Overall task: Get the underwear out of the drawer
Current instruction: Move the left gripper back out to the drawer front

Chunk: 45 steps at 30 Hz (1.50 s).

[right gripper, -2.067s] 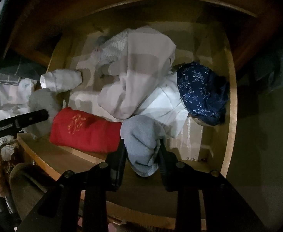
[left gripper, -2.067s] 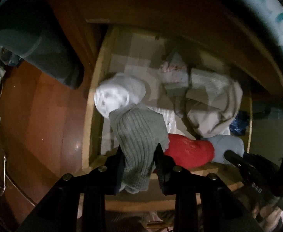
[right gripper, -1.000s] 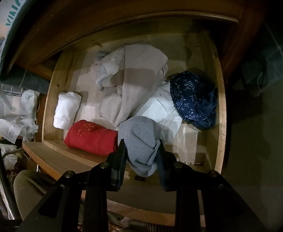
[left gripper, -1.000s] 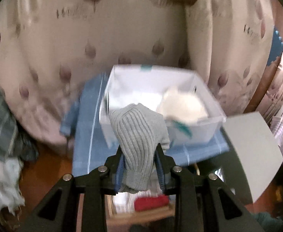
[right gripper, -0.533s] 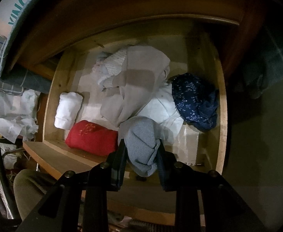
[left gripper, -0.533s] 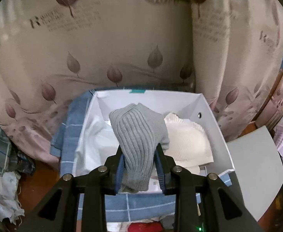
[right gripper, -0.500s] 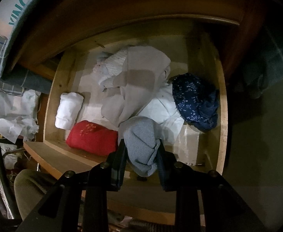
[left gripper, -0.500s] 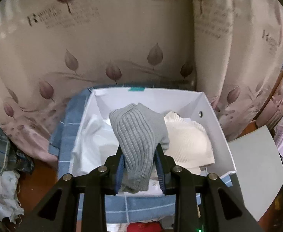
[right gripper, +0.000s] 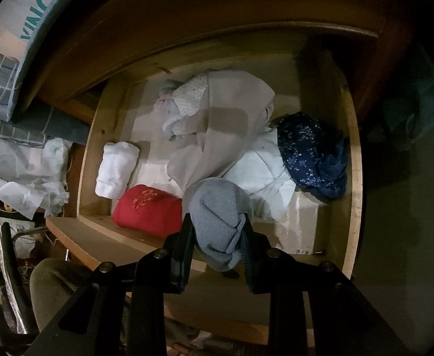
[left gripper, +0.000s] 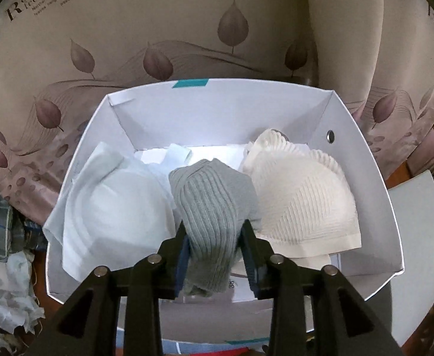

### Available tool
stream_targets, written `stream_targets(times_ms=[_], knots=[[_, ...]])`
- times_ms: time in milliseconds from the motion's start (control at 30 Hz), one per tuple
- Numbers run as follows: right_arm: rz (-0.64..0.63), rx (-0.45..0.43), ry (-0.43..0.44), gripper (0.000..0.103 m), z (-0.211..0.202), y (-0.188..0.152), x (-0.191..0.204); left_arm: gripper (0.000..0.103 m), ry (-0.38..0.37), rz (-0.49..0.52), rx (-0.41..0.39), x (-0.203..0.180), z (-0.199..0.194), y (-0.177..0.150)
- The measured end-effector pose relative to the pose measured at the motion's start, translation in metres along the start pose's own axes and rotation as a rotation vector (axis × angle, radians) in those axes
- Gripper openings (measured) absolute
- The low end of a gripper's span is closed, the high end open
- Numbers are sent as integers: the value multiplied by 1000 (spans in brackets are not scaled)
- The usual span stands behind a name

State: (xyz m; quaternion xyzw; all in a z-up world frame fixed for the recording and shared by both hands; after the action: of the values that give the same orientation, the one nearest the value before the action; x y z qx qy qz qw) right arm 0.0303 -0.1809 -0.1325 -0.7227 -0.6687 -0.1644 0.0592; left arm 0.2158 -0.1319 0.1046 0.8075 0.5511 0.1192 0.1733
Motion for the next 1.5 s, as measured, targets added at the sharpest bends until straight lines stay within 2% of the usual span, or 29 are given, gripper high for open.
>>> stream_targets(times_ms=[233, 300, 367, 433, 600, 800, 933, 1067, 1367, 1500], knots=[[-1, 0, -1, 27, 0, 0, 1, 41, -11, -33, -17, 3, 0, -2], [-1, 1, -1, 27, 0, 0, 0, 45, -33, -34, -21, 2, -4, -3], [-3, 3, -3, 27, 1, -1, 1, 55, -28, -31, -33, 4, -8, -3], [-4, 5, -7, 27, 1, -1, 1, 58, -26, -21, -50, 4, -13, -2], [-7, 9, -14, 27, 2, -1, 1, 59, -18, -19, -99, 9, -32, -7], [-12, 8, -23, 27, 1, 0, 2, 59, 19, -26, -181, 27, -63, -32], [-16, 3, -31, 27, 0, 0, 2, 59, 60, -38, -220, 47, -74, -66], [-23, -2, -45, 27, 0, 0, 3, 59, 99, -61, -215, 66, -66, -108], [-55, -16, -88, 27, -3, 0, 6, 59, 114, -198, -54, 101, 14, -214], [-83, -45, -117, 26, -8, 1, 8, 59, 153, -205, -35, 107, 38, -247]])
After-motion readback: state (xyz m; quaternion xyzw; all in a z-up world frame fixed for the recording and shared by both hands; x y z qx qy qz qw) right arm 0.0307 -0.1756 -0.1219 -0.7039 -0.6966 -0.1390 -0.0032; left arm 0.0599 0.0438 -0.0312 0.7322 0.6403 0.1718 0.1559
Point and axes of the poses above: each gripper's, at about its wrist camera, not at the fingertips, and z roughly the way its jaws point, x to its left, y to its top, the point moved 9 cm from there along z, roughly the way its jaws point, and after that the axes turned 5 degrees about x, right-handed, at the moved point
